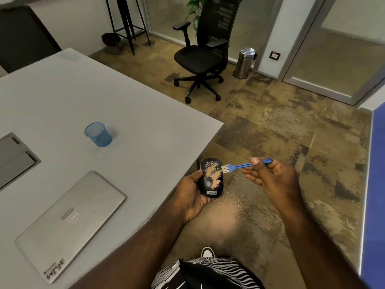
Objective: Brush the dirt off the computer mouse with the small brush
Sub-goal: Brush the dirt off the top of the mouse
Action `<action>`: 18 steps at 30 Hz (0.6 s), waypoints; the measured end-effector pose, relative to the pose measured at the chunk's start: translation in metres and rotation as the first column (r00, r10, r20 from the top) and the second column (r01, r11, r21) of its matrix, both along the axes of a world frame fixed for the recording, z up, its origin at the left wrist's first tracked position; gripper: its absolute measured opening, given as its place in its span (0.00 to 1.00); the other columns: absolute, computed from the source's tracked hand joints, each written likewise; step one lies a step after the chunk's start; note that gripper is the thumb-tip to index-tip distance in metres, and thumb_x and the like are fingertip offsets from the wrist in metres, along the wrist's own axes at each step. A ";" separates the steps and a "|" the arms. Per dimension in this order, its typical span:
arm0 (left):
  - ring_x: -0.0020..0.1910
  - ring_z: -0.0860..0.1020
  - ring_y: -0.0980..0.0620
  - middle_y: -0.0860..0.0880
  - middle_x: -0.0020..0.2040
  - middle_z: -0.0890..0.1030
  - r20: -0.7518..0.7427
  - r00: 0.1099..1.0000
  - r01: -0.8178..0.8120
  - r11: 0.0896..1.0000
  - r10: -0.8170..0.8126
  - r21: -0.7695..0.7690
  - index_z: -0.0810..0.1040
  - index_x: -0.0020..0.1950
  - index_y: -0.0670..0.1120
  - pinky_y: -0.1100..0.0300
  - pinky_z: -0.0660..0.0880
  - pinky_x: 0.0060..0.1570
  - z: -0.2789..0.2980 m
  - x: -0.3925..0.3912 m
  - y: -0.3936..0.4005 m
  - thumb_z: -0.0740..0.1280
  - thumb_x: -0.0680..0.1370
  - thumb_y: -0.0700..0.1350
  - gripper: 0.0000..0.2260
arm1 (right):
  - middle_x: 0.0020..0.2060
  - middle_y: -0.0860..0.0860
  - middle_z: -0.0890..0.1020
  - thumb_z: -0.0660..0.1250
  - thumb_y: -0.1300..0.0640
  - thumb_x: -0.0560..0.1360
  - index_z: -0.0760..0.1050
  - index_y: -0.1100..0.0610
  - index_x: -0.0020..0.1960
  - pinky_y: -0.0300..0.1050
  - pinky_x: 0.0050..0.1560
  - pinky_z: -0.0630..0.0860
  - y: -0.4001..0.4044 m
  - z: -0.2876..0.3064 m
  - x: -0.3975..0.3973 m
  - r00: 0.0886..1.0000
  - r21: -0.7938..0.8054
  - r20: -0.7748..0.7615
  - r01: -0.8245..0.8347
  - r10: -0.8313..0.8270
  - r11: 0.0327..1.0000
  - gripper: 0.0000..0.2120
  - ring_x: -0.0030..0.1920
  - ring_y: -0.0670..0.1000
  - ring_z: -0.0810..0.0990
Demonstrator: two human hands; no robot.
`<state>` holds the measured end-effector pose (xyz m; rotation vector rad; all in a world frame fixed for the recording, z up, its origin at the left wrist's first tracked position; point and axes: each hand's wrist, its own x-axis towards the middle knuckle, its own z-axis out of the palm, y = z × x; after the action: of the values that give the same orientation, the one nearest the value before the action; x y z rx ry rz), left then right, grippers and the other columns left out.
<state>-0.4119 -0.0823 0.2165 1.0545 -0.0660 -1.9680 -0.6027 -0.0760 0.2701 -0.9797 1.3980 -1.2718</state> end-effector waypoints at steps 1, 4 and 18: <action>0.53 0.78 0.40 0.36 0.55 0.81 0.001 1.000 0.000 1.000 0.000 -0.001 0.76 0.59 0.38 0.39 0.70 0.64 0.000 -0.003 0.000 0.53 0.83 0.45 0.17 | 0.39 0.53 0.88 0.69 0.60 0.79 0.81 0.58 0.50 0.38 0.40 0.83 -0.001 -0.002 -0.002 1.000 -0.001 -0.013 -0.012 0.012 1.000 0.03 0.42 0.52 0.89; 0.52 0.78 0.39 0.36 0.52 0.82 0.008 1.000 0.015 1.000 -0.015 -0.009 0.76 0.56 0.38 0.40 0.72 0.58 0.001 -0.012 -0.001 0.53 0.83 0.45 0.16 | 0.38 0.52 0.88 0.69 0.60 0.79 0.81 0.55 0.47 0.37 0.40 0.82 -0.006 -0.006 -0.006 0.998 -0.014 -0.057 -0.001 0.000 1.000 0.03 0.41 0.50 0.89; 0.50 0.79 0.39 0.37 0.50 0.83 0.003 0.998 0.060 0.998 -0.060 -0.025 0.74 0.62 0.38 0.42 0.76 0.52 0.008 -0.035 -0.001 0.53 0.83 0.45 0.16 | 0.38 0.50 0.88 0.70 0.59 0.79 0.81 0.53 0.48 0.38 0.40 0.83 -0.012 -0.006 -0.034 0.995 -0.083 -0.071 0.068 -0.074 0.994 0.03 0.40 0.49 0.89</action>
<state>-0.4466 -0.0834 0.2242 1.0501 -0.1246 -2.0145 -0.6370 -0.0881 0.2636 -1.0488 1.4591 -1.3665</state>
